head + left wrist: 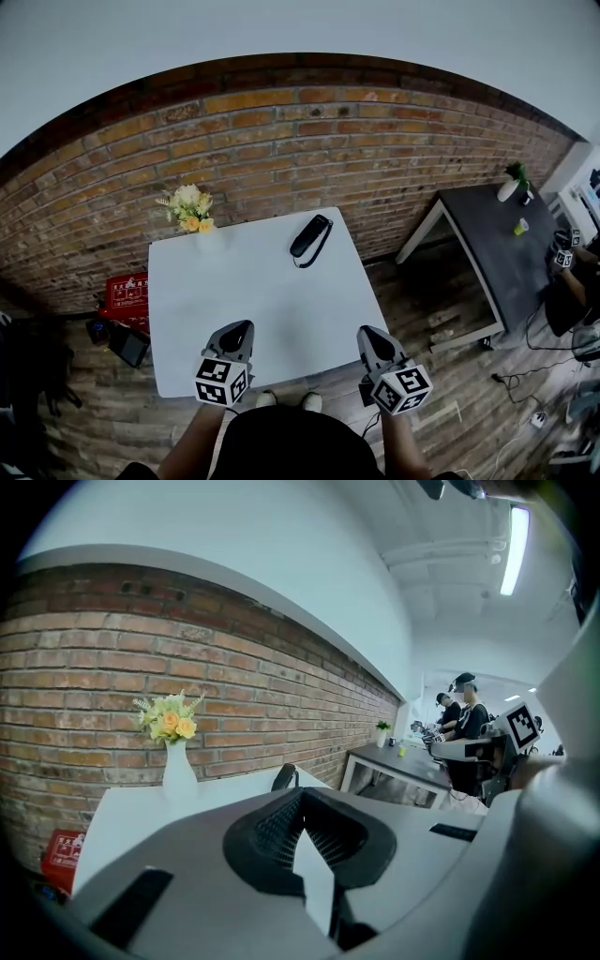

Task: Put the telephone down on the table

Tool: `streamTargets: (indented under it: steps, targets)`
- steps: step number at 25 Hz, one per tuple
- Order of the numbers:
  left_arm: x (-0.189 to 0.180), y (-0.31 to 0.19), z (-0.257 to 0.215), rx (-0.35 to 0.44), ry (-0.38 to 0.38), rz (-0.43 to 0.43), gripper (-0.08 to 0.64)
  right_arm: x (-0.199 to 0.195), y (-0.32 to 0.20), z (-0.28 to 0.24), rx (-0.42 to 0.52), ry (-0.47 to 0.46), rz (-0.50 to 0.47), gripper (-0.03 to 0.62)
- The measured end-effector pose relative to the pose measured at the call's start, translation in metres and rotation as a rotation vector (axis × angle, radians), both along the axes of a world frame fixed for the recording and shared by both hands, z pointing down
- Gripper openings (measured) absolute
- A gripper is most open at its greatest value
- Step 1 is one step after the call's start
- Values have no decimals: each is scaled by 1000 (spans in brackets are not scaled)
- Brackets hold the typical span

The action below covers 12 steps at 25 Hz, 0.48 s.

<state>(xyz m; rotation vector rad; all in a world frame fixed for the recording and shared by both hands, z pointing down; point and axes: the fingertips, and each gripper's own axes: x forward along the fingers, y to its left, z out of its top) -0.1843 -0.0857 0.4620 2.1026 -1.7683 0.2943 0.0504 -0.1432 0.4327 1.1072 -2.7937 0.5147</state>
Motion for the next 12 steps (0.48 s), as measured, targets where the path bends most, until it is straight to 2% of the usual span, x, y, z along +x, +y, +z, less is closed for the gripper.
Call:
streamTargets:
  steps: [12]
  targets:
    - [-1, -10, 4, 9, 8, 51, 14, -2, 4, 6, 5, 39, 48, 21]
